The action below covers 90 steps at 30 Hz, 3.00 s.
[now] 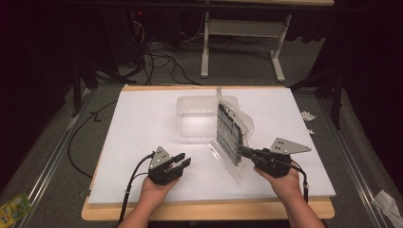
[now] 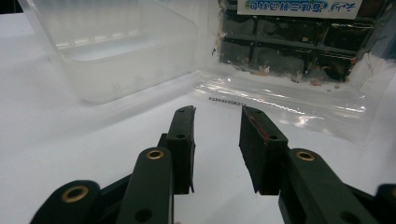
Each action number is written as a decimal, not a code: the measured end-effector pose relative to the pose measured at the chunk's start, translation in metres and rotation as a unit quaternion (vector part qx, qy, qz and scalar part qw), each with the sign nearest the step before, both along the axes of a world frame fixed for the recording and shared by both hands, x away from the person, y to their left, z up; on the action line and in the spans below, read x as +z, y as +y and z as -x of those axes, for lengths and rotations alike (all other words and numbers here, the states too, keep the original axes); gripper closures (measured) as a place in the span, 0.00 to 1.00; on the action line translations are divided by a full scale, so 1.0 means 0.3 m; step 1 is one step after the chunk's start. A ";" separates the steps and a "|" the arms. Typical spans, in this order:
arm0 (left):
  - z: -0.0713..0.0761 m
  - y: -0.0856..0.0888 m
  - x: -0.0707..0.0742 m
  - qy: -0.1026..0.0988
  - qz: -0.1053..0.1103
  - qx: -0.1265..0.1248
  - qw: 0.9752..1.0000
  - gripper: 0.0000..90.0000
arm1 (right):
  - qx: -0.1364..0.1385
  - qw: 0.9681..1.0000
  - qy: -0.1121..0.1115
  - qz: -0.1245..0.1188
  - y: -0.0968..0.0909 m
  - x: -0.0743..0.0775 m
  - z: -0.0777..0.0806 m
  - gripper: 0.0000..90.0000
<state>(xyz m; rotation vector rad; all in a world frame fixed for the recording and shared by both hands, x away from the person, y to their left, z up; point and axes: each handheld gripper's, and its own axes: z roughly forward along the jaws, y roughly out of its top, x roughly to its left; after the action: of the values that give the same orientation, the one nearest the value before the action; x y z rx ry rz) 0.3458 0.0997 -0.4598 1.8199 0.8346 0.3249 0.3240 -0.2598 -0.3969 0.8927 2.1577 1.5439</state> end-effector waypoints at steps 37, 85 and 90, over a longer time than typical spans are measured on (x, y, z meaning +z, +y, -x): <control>0.031 0.082 0.051 -0.014 0.020 0.015 1.000 0.72 | 0.012 0.998 -0.068 -0.011 0.200 0.244 -0.308 0.99; 0.038 0.081 0.049 -0.001 0.039 0.008 0.999 0.74 | -0.019 1.000 -0.024 0.003 0.271 -0.007 -0.514 0.97; 0.039 0.082 0.049 -0.001 0.040 0.008 0.999 0.74 | -0.027 0.999 -0.018 0.006 0.260 -0.012 -0.510 0.98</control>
<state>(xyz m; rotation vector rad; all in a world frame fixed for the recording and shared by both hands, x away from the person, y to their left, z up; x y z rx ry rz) 0.3342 0.1244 -0.4451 1.7394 0.8493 0.2991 0.4771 -0.1818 -0.4004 0.9056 2.0975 1.5083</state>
